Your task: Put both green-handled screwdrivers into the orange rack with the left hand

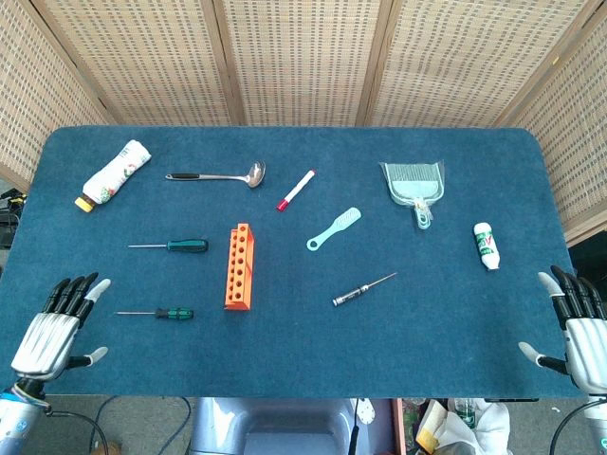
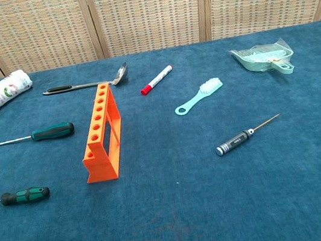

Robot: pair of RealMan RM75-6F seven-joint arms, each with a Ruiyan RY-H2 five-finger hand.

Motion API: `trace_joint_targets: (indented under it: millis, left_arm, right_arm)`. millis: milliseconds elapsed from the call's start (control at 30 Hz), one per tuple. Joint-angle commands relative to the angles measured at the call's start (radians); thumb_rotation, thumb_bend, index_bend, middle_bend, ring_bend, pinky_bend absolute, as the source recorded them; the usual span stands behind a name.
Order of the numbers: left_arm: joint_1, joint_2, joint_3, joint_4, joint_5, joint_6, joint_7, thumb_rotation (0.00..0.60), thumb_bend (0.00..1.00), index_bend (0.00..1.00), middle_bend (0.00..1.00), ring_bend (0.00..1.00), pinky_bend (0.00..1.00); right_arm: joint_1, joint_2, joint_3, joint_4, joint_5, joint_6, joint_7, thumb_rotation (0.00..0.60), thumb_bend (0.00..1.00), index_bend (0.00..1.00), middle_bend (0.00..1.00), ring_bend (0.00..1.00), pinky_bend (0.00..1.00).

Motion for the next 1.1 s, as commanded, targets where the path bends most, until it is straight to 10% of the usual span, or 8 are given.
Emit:
trace_joint_targets:
  millis: [33,300,1100]
  left_arm:
    - [-0.093,-0.066,-0.038,0.058,-0.091,-0.159,-0.018,0.600,0.00,0.15,0.00,0.00,0.00]
    - [-0.208,-0.163,-0.079,0.141,-0.184,-0.339,-0.042,0.600,0.09,0.34,0.00,0.00,0.00]
    - [-0.277,-0.294,-0.080,0.204,-0.294,-0.379,0.071,0.600,0.26,0.46,0.00,0.00,0.00]
  right_arm:
    - [0.004,0.003,0.005,0.002,0.013,-0.012,0.011,0.600,0.00,0.05,0.00,0.00,0.00]
    - [0.011,0.008,0.014,0.005,0.037,-0.028,0.029,0.600,0.00,0.05,0.00,0.00,0.00]
    - [0.016,0.009,0.017,0.010,0.050,-0.044,0.041,0.600,0.00,0.05,0.00,0.00,0.00]
